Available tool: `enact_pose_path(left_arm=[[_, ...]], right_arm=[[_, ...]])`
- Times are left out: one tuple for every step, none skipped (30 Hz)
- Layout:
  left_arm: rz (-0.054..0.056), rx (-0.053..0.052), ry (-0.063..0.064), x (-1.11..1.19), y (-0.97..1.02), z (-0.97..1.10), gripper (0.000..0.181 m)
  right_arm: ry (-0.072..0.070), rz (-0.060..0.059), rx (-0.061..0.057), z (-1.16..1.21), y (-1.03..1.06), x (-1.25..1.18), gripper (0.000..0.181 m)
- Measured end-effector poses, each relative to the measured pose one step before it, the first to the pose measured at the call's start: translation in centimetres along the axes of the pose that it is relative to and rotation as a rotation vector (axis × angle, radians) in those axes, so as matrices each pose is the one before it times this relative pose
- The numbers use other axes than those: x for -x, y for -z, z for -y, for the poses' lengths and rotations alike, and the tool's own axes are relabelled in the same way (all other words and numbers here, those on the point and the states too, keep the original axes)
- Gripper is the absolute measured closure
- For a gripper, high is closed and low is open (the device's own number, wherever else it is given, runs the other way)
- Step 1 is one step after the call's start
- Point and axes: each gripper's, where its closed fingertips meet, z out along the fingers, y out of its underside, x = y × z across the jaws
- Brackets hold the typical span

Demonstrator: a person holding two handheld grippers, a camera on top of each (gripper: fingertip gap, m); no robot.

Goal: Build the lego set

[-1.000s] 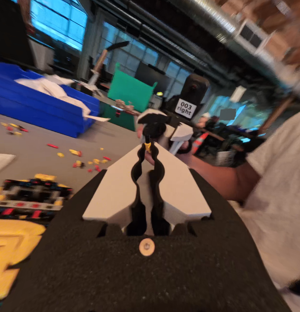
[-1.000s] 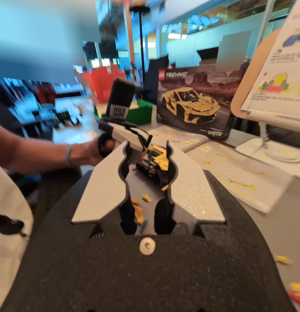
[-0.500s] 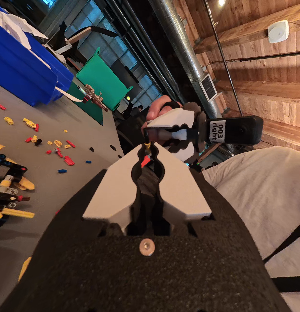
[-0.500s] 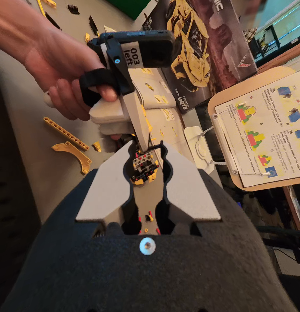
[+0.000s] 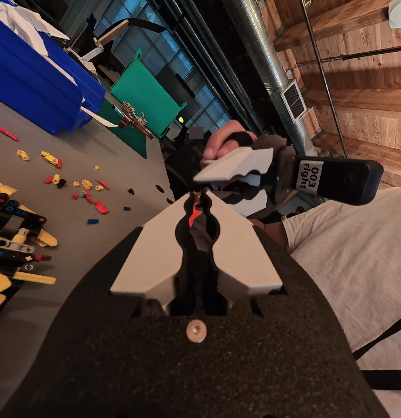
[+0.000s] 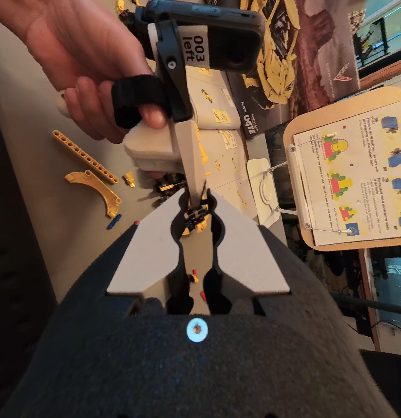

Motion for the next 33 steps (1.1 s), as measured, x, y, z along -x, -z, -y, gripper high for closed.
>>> enact_pose_path(left_arm=[[0.0045, 0.0025, -0.0047, 0.047, 0.003, -0.03, 0.175], [0.0097, -0.0013, -0.0058, 0.148, 0.014, 0.023, 0.175], [0.0013, 0.0009, -0.0001, 0.048, -0.002, -0.014, 0.175], [-0.0023, 0.0012, 0.0031, -0.007, -0.005, -0.029, 0.175], [0.0044, -0.0031, 0.0004, 0.087, 0.016, 0.037, 0.175], [0.005, -0.0002, -0.0001, 0.096, -0.001, -0.001, 0.175], [0.001, 0.0021, 0.0009, 0.031, 0.001, -0.038, 0.175], [-0.0026, -0.0029, 0.0025, -0.021, 0.022, 0.041, 0.175], [-0.0051, -0.0022, 0.0033, -0.071, 0.029, 0.052, 0.175], [0.0008, 0.0009, -0.0013, -0.012, 0.035, 0.019, 0.175], [0.0085, -0.0031, -0.0056, 0.083, 0.042, 0.068, 0.175], [-0.0028, -0.0034, -0.0011, -0.072, 0.036, 0.078, 0.175], [-0.0123, -0.0013, 0.0059, -0.18, 0.006, 0.042, 0.175], [-0.0052, -0.0004, 0.0031, -0.102, -0.031, 0.005, 0.175], [-0.0002, 0.0046, -0.0021, -0.023, -0.063, -0.112, 0.175], [-0.0044, 0.0093, -0.0012, -0.083, -0.111, -0.177, 0.175], [-0.0061, 0.0085, 0.0019, -0.099, -0.124, -0.195, 0.175], [-0.0075, 0.0076, 0.0029, -0.101, -0.117, -0.181, 0.175], [-0.0027, 0.0023, 0.0062, -0.001, -0.052, -0.082, 0.175], [0.0019, 0.0041, 0.0065, 0.086, -0.025, -0.077, 0.175], [0.0047, 0.005, 0.0, 0.099, -0.049, -0.084, 0.175], [0.0028, 0.0037, -0.0055, 0.028, -0.044, -0.061, 0.175], [-0.0059, 0.0046, -0.0002, -0.097, -0.021, -0.021, 0.174], [-0.0135, 0.0048, 0.0077, -0.174, 0.059, 0.013, 0.171], [-0.0126, -0.0042, 0.0131, -0.095, 0.182, 0.191, 0.165], [-0.0069, -0.0121, 0.0129, 0.01, 0.296, 0.335, 0.163], [-0.0081, -0.0077, 0.0036, -0.046, 0.296, 0.267, 0.164], [-0.0026, 0.0021, -0.0089, -0.042, 0.217, 0.11, 0.166], [0.0097, 0.0055, -0.016, 0.072, 0.113, 0.011, 0.167], [0.0072, 0.0091, -0.0141, 0.035, 0.01, -0.096, 0.169], [-0.0059, 0.0101, -0.0081, -0.158, -0.062, -0.169, 0.17], [-0.0124, 0.0106, -0.0052, -0.262, -0.112, -0.192, 0.171], [-0.0011, 0.0098, -0.0065, -0.076, -0.134, -0.179, 0.171]], right_arm=[[-0.0004, -0.0177, 0.0097, -0.106, -0.048, -0.255, 0.157], [-0.0064, 0.0045, 0.0164, -0.204, -0.045, -0.007, 0.152], [-0.0134, 0.0137, 0.0048, -0.012, -0.014, 0.114, 0.151], [-0.0109, 0.0088, -0.0008, 0.044, 0.004, 0.083, 0.15], [-0.0014, 0.0028, 0.0097, -0.1, -0.058, 0.032, 0.149], [0.0028, 0.0023, 0.0111, -0.137, -0.08, 0.058, 0.147], [0.0017, 0.003, 0.0045, -0.031, -0.063, 0.092, 0.146], [0.0036, -0.0052, 0.0004, 0.053, -0.001, -0.017, 0.145], [0.003, -0.0113, -0.0039, 0.105, 0.049, -0.127, 0.145], [-0.0015, -0.0302, -0.0047, 0.079, 0.075, -0.452, 0.136], [-0.0001, -0.0209, -0.0035, 0.013, 0.172, -0.369, 0.131], [-0.0095, -0.008, -0.0012, -0.047, 0.171, -0.24, 0.131], [-0.0159, 0.0173, 0.0072, -0.161, 0.019, 0.119, 0.134], [-0.0101, 0.0211, 0.0127, -0.246, -0.133, 0.263, 0.134], [0.0025, 0.0128, 0.0105, -0.191, -0.187, 0.259, 0.135], [0.0125, 0.0047, 0.003, -0.03, -0.127, 0.218, 0.138], [0.0168, -0.0014, -0.0075, 0.158, 0.003, 0.179, 0.148], [0.0114, -0.0173, -0.0097, 0.196, 0.08, -0.108, 0.154], [0.006, -0.0001, 0.0064, -0.073, 0.018, 0.046, 0.154], [-0.0076, 0.0108, 0.0077, -0.114, -0.046, 0.093, 0.154], [-0.0099, 0.0143, 0.0099, -0.145, -0.05, 0.097, 0.154], [-0.0037, 0.0116, 0.0034, -0.092, 0.012, 0.061, 0.154], [-0.0015, 0.0064, -0.0067, 0.026, 0.085, 0.004, 0.154], [0.0004, 0.0032, -0.0047, 0.002, 0.103, -0.019, 0.154], [0.0067, -0.0059, 0.0096, -0.214, 0.061, -0.132, 0.154], [0.0078, -0.0052, 0.0083, -0.263, 0.05, -0.117, 0.154], [0.0025, -0.0039, 0.0011, -0.132, 0.077, -0.075, 0.154], [0.0008, 0.0002, -0.0038, -0.009, 0.098, -0.012, 0.154], [0.0039, 0.0051, -0.0037, 0.038, 0.097, 0.093, 0.154], [0.0058, -0.0003, -0.0048, 0.077, 0.073, 0.022, 0.154], [0.0074, -0.0022, -0.0095, 0.16, 0.09, 0.008, 0.154], [0.006, -0.0014, -0.012, 0.199, 0.107, 0.012, 0.154], [0.0043, -0.0023, -0.0075, 0.148, 0.067, -0.026, 0.154]])
